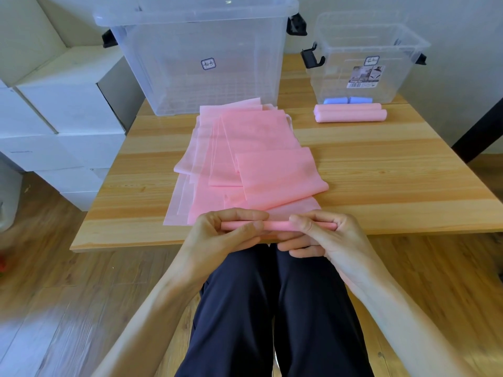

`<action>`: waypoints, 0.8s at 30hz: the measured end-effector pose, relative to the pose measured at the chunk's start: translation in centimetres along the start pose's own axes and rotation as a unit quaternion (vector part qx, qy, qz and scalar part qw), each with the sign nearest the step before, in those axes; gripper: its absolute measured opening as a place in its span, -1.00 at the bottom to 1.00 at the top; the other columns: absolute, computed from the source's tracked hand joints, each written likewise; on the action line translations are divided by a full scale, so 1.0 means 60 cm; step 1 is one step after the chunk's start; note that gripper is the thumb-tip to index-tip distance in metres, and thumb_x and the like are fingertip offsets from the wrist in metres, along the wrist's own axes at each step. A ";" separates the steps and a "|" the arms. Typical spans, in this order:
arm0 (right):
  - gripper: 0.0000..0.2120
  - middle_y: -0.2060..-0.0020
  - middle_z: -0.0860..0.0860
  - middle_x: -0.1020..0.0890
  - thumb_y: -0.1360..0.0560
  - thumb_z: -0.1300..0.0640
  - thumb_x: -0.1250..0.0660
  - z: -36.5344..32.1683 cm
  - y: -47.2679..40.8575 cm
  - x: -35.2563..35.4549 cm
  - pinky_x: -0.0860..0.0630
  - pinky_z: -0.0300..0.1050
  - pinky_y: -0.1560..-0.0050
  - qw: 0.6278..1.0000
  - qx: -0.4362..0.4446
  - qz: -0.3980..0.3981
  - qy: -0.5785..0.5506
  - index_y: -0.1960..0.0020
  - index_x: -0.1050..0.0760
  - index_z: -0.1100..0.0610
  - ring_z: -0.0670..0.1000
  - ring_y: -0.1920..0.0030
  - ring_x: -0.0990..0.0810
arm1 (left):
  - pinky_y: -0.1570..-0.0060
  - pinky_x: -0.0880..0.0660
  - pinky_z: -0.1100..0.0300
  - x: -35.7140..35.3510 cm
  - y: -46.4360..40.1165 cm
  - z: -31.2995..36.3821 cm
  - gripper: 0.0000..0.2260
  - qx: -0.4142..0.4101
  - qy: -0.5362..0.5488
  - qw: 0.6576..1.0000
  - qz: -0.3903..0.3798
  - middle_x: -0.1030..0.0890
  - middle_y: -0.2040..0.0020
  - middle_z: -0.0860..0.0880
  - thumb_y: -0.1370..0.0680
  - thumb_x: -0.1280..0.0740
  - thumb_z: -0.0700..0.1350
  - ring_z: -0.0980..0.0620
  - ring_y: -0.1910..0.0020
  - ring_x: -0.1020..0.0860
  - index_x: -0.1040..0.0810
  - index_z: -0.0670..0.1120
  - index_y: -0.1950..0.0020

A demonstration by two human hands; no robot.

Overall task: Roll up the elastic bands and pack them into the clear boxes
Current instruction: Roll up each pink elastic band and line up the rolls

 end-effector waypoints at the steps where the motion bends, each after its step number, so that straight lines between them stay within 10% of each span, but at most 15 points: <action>1: -0.72 0.15 0.16 -0.74 -0.42 0.05 -0.43 0.001 0.001 -0.001 -0.67 -0.15 0.16 1.000 0.000 -0.001 0.001 0.00 -0.67 0.24 0.16 0.13 -0.74 | 0.09 -0.60 0.34 0.002 0.002 0.000 -0.81 -0.003 -0.006 1.000 0.008 -0.73 0.10 -0.15 -0.41 -0.43 -0.14 0.00 0.05 -0.71 -0.69 -0.14 0.00; 24: -0.74 0.16 0.14 -0.74 -0.39 0.09 -0.45 0.002 0.018 -0.004 -0.66 -0.17 0.21 1.000 0.018 0.003 -0.008 -0.01 -0.68 0.20 0.16 0.17 -0.74 | 0.07 -0.60 0.32 0.009 0.019 0.003 -0.79 -0.024 -0.026 0.999 0.028 -0.74 0.06 -0.08 -0.42 -0.43 -0.10 0.05 0.02 -0.70 -0.70 -0.15 0.00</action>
Point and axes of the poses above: each hand's wrist, its own y-axis away from the middle knuckle, its own x-axis out of the back of the hand, z = x × y, the point moved 9 cm from there along -y, towards the middle knuckle
